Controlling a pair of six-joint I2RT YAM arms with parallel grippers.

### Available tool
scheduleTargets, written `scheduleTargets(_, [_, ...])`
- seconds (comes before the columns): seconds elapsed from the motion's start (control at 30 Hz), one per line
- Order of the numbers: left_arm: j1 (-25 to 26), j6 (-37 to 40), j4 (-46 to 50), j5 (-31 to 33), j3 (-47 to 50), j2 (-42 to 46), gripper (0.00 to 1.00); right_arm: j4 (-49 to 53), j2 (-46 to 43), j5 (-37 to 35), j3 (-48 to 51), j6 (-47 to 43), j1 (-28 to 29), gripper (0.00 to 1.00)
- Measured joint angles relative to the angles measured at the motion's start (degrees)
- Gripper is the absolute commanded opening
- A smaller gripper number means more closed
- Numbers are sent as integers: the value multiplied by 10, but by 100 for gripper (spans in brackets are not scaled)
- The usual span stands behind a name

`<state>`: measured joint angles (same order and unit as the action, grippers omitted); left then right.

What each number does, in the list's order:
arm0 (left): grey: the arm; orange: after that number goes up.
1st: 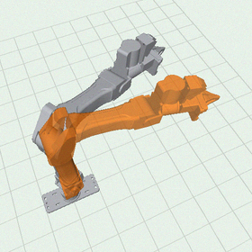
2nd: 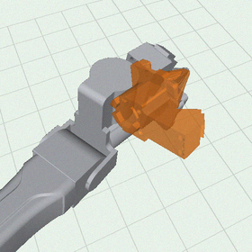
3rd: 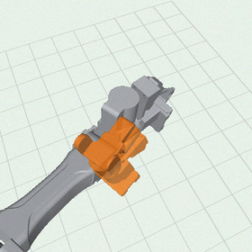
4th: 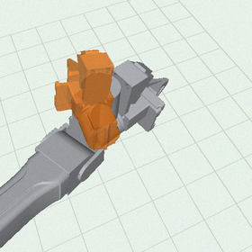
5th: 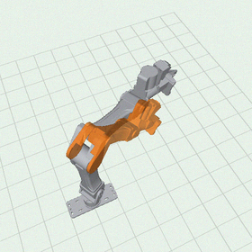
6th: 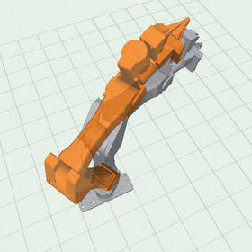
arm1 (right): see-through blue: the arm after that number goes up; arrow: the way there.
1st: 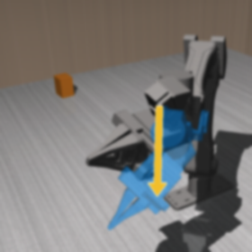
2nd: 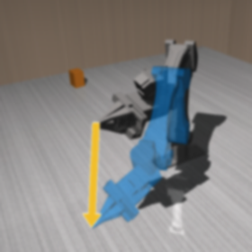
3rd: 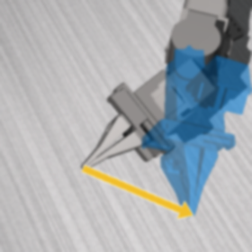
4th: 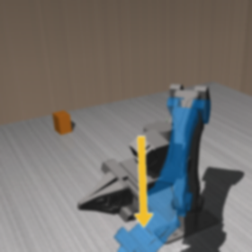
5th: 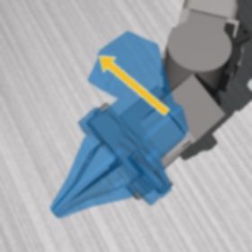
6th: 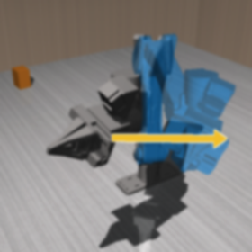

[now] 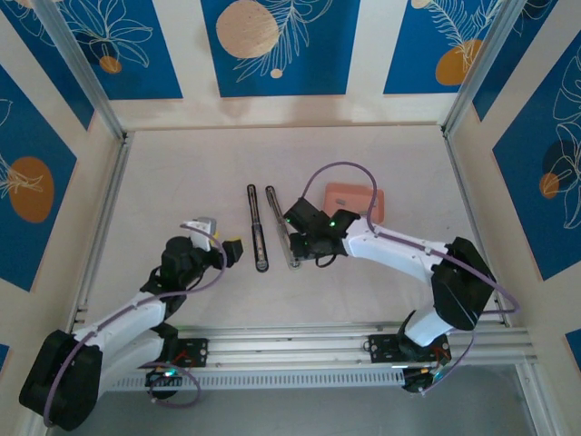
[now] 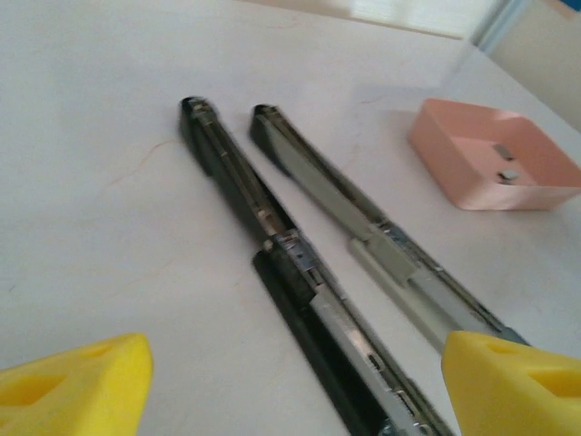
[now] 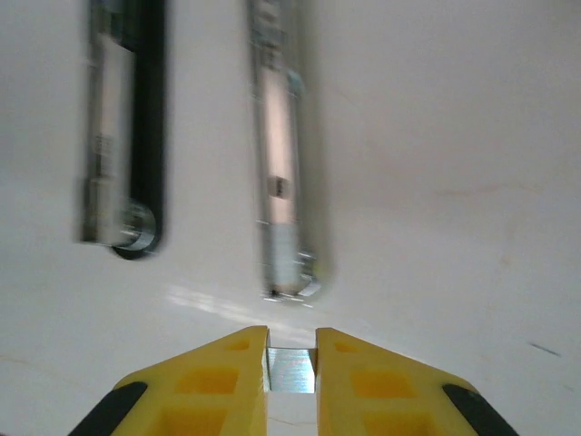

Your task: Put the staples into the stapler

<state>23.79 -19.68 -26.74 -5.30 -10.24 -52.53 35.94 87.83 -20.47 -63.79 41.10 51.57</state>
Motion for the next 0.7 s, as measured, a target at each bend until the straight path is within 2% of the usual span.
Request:
scheduleTargets(0.1, [0, -18, 10, 31, 17, 15, 85, -22, 26, -9, -20, 12, 24, 18])
scheduleTargets(0.4, [0, -40, 86, 129, 22, 78, 88, -19, 187, -12, -165, 17, 76, 18])
scheduleTargets(0.7, [0, -53, 118, 176, 41, 97, 89, 11, 245, -11, -215, 19, 88, 18])
